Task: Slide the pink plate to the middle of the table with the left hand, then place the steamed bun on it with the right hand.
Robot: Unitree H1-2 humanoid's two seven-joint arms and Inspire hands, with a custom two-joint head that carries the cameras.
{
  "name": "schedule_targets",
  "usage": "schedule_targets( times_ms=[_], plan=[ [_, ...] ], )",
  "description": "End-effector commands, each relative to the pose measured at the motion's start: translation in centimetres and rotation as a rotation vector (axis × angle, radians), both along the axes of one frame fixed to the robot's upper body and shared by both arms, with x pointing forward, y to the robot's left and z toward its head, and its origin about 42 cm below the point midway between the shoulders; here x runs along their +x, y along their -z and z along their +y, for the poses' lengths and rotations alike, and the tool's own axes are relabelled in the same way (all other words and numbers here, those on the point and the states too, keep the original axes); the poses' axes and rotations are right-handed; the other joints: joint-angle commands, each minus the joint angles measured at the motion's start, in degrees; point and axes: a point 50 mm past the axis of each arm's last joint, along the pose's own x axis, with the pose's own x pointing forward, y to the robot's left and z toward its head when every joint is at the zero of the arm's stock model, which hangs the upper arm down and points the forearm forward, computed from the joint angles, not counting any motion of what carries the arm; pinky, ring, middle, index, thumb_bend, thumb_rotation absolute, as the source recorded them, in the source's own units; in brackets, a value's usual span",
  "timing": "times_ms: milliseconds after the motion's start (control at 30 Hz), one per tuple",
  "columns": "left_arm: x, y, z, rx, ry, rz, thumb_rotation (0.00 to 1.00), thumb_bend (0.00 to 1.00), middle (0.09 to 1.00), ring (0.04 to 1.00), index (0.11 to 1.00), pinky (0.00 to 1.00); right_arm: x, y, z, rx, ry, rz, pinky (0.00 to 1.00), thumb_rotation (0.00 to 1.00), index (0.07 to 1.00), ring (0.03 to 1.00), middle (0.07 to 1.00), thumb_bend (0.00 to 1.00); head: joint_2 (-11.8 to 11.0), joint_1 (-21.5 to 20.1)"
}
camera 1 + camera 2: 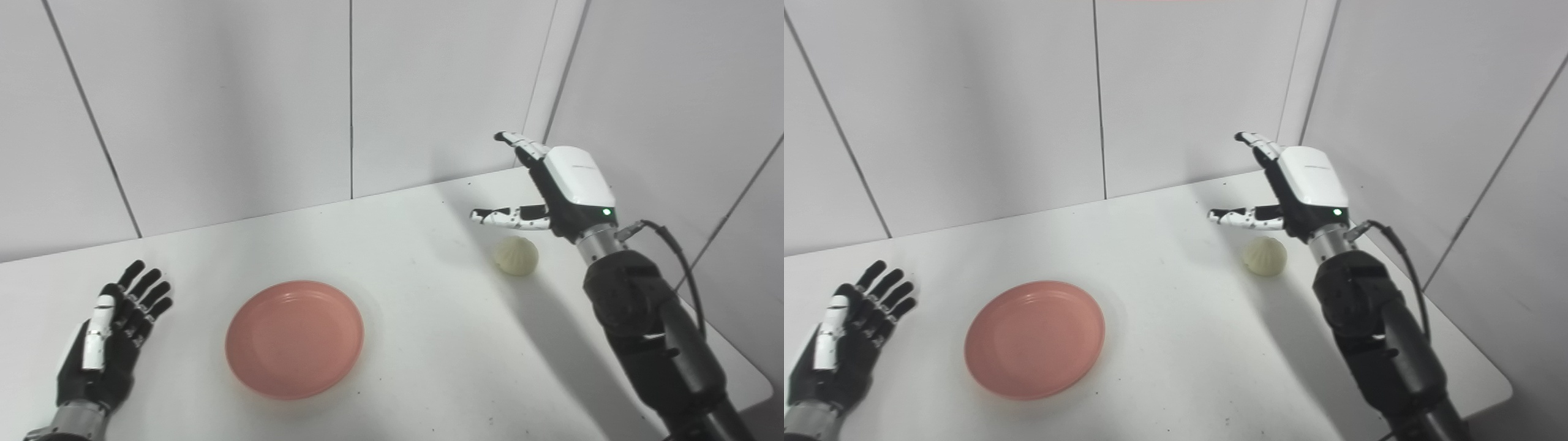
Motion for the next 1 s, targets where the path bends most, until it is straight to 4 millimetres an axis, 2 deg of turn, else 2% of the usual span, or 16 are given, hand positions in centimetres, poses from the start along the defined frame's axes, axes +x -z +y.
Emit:
schedule_targets(
  times_ms=[0, 167, 300, 433, 667, 967],
  plan=[
    [-4.1, 6.8, 1.7, 0.009, -0.036, 0.238, 0.89, 0.49, 0.880, 0.859, 0.881, 0.85, 0.0, -1.7, -1.8, -0.017, 0.059, 0.003, 0.71, 0.54, 0.850, 0.854, 0.882, 0.98, 0.2, -0.4],
    [-4.0, 7.0, 2.2, 0.007, -0.036, 0.239, 0.90, 0.48, 0.879, 0.858, 0.882, 0.85, 0.8, -0.8, -3.8, 0.008, 0.125, 0.096, 0.72, 0.47, 0.859, 0.855, 0.877, 0.97, 0.3, -0.9],
    [-4.2, 6.9, 2.5, 0.000, -0.035, 0.238, 0.89, 0.48, 0.883, 0.861, 0.886, 0.85, 1.9, 0.5, -4.7, 0.038, 0.149, 0.182, 0.67, 0.47, 0.839, 0.814, 0.862, 0.98, 0.5, -1.3],
    [-4.3, 6.8, 2.7, 0.002, -0.030, 0.235, 0.90, 0.48, 0.881, 0.856, 0.883, 0.85, 2.7, 1.2, -4.7, 0.055, 0.169, 0.266, 0.67, 0.51, 0.842, 0.804, 0.850, 0.99, 0.9, -1.4],
    [-4.4, 6.5, 2.8, -0.007, -0.031, 0.236, 0.88, 0.48, 0.883, 0.859, 0.884, 0.85, 4.3, 2.0, -4.7, 0.067, 0.181, 0.339, 0.62, 0.49, 0.836, 0.765, 0.842, 0.97, 1.8, -1.6],
    [-4.6, 6.3, 3.0, -0.017, -0.024, 0.233, 0.87, 0.48, 0.882, 0.859, 0.887, 0.85, 5.9, 2.9, -4.0, 0.092, 0.160, 0.408, 0.64, 0.58, 0.835, 0.775, 0.828, 1.00, 2.6, -1.7]
  ],
)
